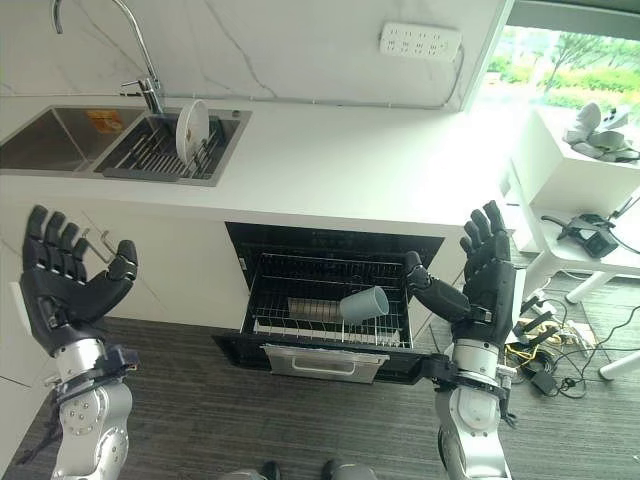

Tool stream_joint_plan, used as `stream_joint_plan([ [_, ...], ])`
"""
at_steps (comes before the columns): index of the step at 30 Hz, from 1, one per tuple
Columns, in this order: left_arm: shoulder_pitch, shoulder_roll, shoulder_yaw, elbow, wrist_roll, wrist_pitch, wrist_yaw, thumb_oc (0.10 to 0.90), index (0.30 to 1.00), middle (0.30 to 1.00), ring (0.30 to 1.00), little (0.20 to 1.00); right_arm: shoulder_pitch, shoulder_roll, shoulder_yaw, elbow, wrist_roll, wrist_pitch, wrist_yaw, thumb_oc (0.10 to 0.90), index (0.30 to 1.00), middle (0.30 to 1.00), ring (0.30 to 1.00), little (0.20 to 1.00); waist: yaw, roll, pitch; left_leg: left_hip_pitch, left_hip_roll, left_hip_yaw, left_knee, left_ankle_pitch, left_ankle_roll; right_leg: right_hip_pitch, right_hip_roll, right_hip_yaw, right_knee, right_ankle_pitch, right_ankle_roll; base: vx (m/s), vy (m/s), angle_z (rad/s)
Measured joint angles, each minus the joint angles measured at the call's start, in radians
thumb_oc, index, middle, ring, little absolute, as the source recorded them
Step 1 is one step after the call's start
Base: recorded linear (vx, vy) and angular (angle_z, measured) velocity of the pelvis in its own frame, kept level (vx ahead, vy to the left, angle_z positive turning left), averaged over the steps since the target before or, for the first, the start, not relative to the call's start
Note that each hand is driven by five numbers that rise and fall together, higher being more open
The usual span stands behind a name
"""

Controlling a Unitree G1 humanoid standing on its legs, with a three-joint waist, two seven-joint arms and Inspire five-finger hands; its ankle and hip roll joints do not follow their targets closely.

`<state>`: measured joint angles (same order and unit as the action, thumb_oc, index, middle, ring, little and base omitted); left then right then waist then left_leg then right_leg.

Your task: Place the dishes in the dishwasher.

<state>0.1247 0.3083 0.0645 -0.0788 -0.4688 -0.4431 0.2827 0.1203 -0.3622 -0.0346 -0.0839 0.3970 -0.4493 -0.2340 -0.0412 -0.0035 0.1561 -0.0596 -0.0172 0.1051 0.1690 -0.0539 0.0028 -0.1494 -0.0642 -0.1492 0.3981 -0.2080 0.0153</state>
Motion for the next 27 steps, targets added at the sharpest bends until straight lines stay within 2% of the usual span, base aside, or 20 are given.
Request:
stream_joint_plan([
  [1, -0.023, 0.036, -0.032, -0.002, 0.002, 0.007, -0.104, 0.800, 0.900, 0.900, 0.900, 0.900, -0.001, 0.000, -0.020, 0.028, 0.001, -0.026, 0.035, 0.800, 0.900, 0.900, 0.900, 0.900, 0.020, -0.049, 0.042, -0.095, -0.035, 0.018, 0.199, 0.037, -0.061, -0.026, -0.036, 0.031, 0.067, -0.042, -0.046, 0.10, 0.156, 0.04],
  [2, -0.032, 0.040, -0.052, 0.000, 0.004, 0.017, -0.151, 0.800, 0.900, 0.900, 0.900, 0.900, -0.007, 0.001, -0.018, 0.055, 0.026, -0.024, 0.047, 0.800, 0.900, 0.900, 0.900, 0.900, 0.019, -0.070, 0.069, -0.177, -0.031, 0.015, 0.350, 0.068, -0.094, -0.008, -0.067, 0.034, 0.061, -0.040, -0.047, 0.11, 0.300, 0.07],
  [3, -0.025, 0.038, -0.075, 0.001, 0.005, 0.031, -0.178, 0.800, 0.900, 0.900, 0.900, 0.900, -0.006, 0.002, -0.017, 0.063, 0.048, -0.019, 0.056, 0.800, 0.900, 0.900, 0.900, 0.900, 0.025, -0.058, 0.072, -0.209, -0.007, 0.016, 0.393, 0.045, -0.079, 0.002, -0.061, 0.029, 0.044, -0.025, -0.044, 0.14, 0.328, -0.05],
  [4, -0.020, 0.037, -0.090, 0.001, 0.006, 0.041, -0.196, 0.800, 0.900, 0.900, 0.900, 0.900, -0.004, 0.004, -0.017, 0.063, 0.054, -0.018, 0.061, 0.800, 0.900, 0.900, 0.900, 0.900, 0.023, -0.041, 0.072, -0.207, 0.016, 0.018, 0.365, 0.030, -0.068, 0.010, -0.048, 0.026, 0.039, -0.019, -0.053, 0.18, 0.475, -0.14],
  [5, -0.021, 0.035, -0.098, 0.007, 0.010, 0.046, -0.212, 0.800, 0.900, 0.900, 0.900, 0.900, -0.006, 0.004, -0.018, 0.062, 0.051, -0.018, 0.064, 0.800, 0.900, 0.900, 0.900, 0.900, 0.010, -0.017, 0.073, -0.192, 0.050, 0.010, 0.304, 0.023, -0.060, 0.018, -0.037, 0.033, 0.040, -0.030, -0.032, 0.19, 0.536, -0.20],
  [6, -0.021, 0.035, -0.101, 0.012, 0.013, 0.051, -0.218, 0.800, 0.900, 0.900, 0.900, 0.900, -0.006, 0.004, -0.018, 0.056, 0.045, -0.018, 0.066, 0.800, 0.900, 0.900, 0.900, 0.900, 0.003, -0.009, 0.076, -0.155, 0.064, 0.009, 0.216, 0.021, -0.048, 0.018, -0.034, 0.038, 0.039, -0.032, -0.028, 0.18, 0.546, -0.23],
  [7, -0.023, 0.033, -0.099, 0.015, 0.011, 0.054, -0.222, 0.800, 0.900, 0.900, 0.900, 0.900, -0.005, -0.001, -0.020, 0.044, 0.033, -0.019, 0.067, 0.800, 0.900, 0.900, 0.900, 0.900, -0.011, 0.011, 0.078, -0.144, 0.082, -0.016, 0.140, 0.016, -0.048, 0.016, -0.024, 0.061, 0.041, -0.036, -0.014, 0.17, 0.473, -0.33],
  [9, -0.041, 0.025, -0.099, 0.047, 0.004, 0.056, -0.223, 0.800, 0.900, 0.900, 0.900, 0.900, -0.005, -0.012, -0.035, 0.038, 0.003, -0.018, 0.059, 0.800, 0.900, 0.900, 0.900, 0.900, -0.028, 0.057, 0.087, -0.158, 0.161, -0.088, 0.105, 0.014, -0.060, 0.012, -0.009, 0.080, 0.045, -0.039, -0.005, 0.19, 0.500, -0.35],
  [11, -0.061, 0.015, -0.098, 0.136, 0.003, 0.056, -0.236, 0.800, 0.900, 0.900, 0.900, 0.900, 0.005, -0.027, -0.043, 0.050, -0.015, -0.006, 0.029, 0.800, 0.900, 0.900, 0.900, 0.900, -0.039, 0.062, 0.087, -0.193, 0.255, -0.097, 0.136, 0.026, -0.088, 0.027, -0.037, 0.098, 0.064, -0.052, 0.015, 0.20, 0.603, -0.32],
  [12, -0.075, 0.012, -0.098, 0.181, 0.003, 0.059, -0.253, 0.800, 0.900, 0.900, 0.900, 0.900, 0.020, -0.041, -0.058, 0.046, -0.020, -0.006, 0.009, 0.800, 0.900, 0.900, 0.900, 0.900, -0.046, 0.064, 0.085, -0.205, 0.299, -0.065, 0.138, 0.026, -0.089, 0.039, -0.053, 0.092, 0.065, -0.059, 0.026, 0.18, 0.556, -0.03],
  [13, -0.080, 0.011, -0.099, 0.212, -0.001, 0.061, -0.273, 0.800, 0.900, 0.900, 0.900, 0.900, 0.035, -0.055, -0.090, 0.044, -0.033, -0.005, -0.022, 0.800, 0.900, 0.900, 0.900, 0.900, -0.062, 0.069, 0.083, -0.218, 0.334, 0.009, 0.150, 0.028, -0.094, 0.062, -0.082, 0.077, 0.055, -0.067, 0.053, 0.20, 0.670, 0.24],
  [14, -0.078, 0.010, -0.103, 0.228, -0.001, 0.065, -0.289, 0.800, 0.900, 0.900, 0.900, 0.900, 0.047, -0.065, -0.116, 0.044, -0.040, -0.005, -0.042, 0.800, 0.900, 0.900, 0.900, 0.900, -0.075, 0.072, 0.080, -0.217, 0.331, 0.059, 0.162, 0.028, -0.094, 0.090, -0.108, 0.064, 0.036, -0.067, 0.073, 0.12, 0.435, 0.44],
  [15, -0.073, 0.008, -0.112, 0.232, -0.001, 0.072, -0.294, 0.800, 0.900, 0.900, 0.900, 0.900, 0.059, -0.070, -0.148, 0.042, -0.038, -0.007, -0.066, 0.800, 0.900, 0.900, 0.900, 0.900, -0.089, 0.069, 0.078, -0.200, 0.294, 0.083, 0.145, 0.026, -0.095, 0.112, -0.137, 0.051, 0.004, -0.055, 0.104, 0.18, 0.703, 0.16],
  [16, -0.067, -0.033, -0.115, 0.242, -0.021, 0.082, -0.293, 0.800, 0.900, 0.900, 0.900, 0.900, 0.048, -0.072, -0.220, 0.050, -0.023, -0.011, -0.101, 0.800, 0.900, 0.900, 0.900, 0.900, -0.067, 0.109, 0.055, -0.130, 0.169, 0.076, 0.086, 0.057, -0.075, 0.135, -0.185, 0.046, -0.016, -0.026, 0.154, 0.16, 0.622, 0.06],
  [17, -0.088, -0.024, -0.111, 0.298, -0.048, 0.100, -0.286, 0.800, 0.900, 0.900, 0.900, 0.900, 0.037, 0.039, -0.208, 0.051, -0.019, -0.014, -0.118, 0.800, 0.900, 0.900, 0.900, 0.900, -0.075, 0.048, 0.051, -0.127, 0.088, 0.085, 0.134, 0.018, -0.018, 0.107, -0.275, 0.051, 0.026, 0.050, 0.159, 0.16, 0.632, -0.27],
  [19, -0.026, -0.011, -0.092, 0.295, -0.068, 0.150, -0.292, 0.800, 0.900, 0.900, 0.900, 0.900, 0.060, 0.089, -0.132, 0.015, -0.042, -0.005, -0.124, 0.800, 0.900, 0.900, 0.900, 0.900, -0.040, 0.051, 0.044, -0.122, 0.072, 0.129, 0.131, -0.026, 0.029, 0.078, -0.320, -0.041, 0.013, 0.158, 0.144, -0.01, 0.321, -0.60],
  [21, 0.012, -0.008, -0.052, 0.294, -0.069, 0.165, -0.289, 0.800, 0.900, 0.900, 0.900, 0.900, 0.050, 0.090, -0.113, 0.004, -0.045, -0.003, -0.114, 0.800, 0.900, 0.900, 0.900, 0.900, 0.010, 0.049, 0.045, -0.113, 0.079, 0.182, 0.091, -0.022, 0.056, 0.053, -0.273, -0.146, 0.017, 0.136, 0.162, -0.02, 0.182, -0.70],
  [23, 0.033, -0.005, -0.019, 0.294, -0.077, 0.177, -0.287, 0.800, 0.900, 0.900, 0.900, 0.900, 0.033, 0.077, -0.116, 0.002, -0.044, -0.003, -0.118, 0.800, 0.900, 0.900, 0.900, 0.900, 0.019, 0.041, 0.046, -0.092, 0.059, 0.176, 0.023, 0.011, 0.093, 0.057, -0.173, -0.162, 0.037, 0.050, 0.157, -0.03, 0.107, -0.01],
  [25, 0.058, 0.006, -0.011, 0.274, -0.078, 0.188, -0.289, 0.800, 0.900, 0.900, 0.900, 0.900, 0.015, 0.072, -0.116, -0.001, -0.043, -0.005, -0.124, 0.800, 0.900, 0.900, 0.900, 0.900, 0.029, 0.022, 0.046, -0.084, 0.027, 0.189, -0.009, 0.019, 0.092, 0.047, -0.100, -0.189, 0.054, 0.009, 0.127, -0.03, 0.085, 0.07],
  [27, 0.066, 0.008, -0.015, 0.268, -0.078, 0.222, -0.294, 0.800, 0.900, 0.900, 0.900, 0.900, 0.003, 0.044, -0.115, -0.001, -0.043, -0.005, -0.136, 0.800, 0.900, 0.900, 0.900, 0.900, 0.043, 0.012, 0.045, -0.100, -0.003, 0.194, -0.015, 0.019, 0.092, 0.018, -0.036, -0.196, 0.074, -0.026, 0.075, -0.01, 0.024, -0.04],
])
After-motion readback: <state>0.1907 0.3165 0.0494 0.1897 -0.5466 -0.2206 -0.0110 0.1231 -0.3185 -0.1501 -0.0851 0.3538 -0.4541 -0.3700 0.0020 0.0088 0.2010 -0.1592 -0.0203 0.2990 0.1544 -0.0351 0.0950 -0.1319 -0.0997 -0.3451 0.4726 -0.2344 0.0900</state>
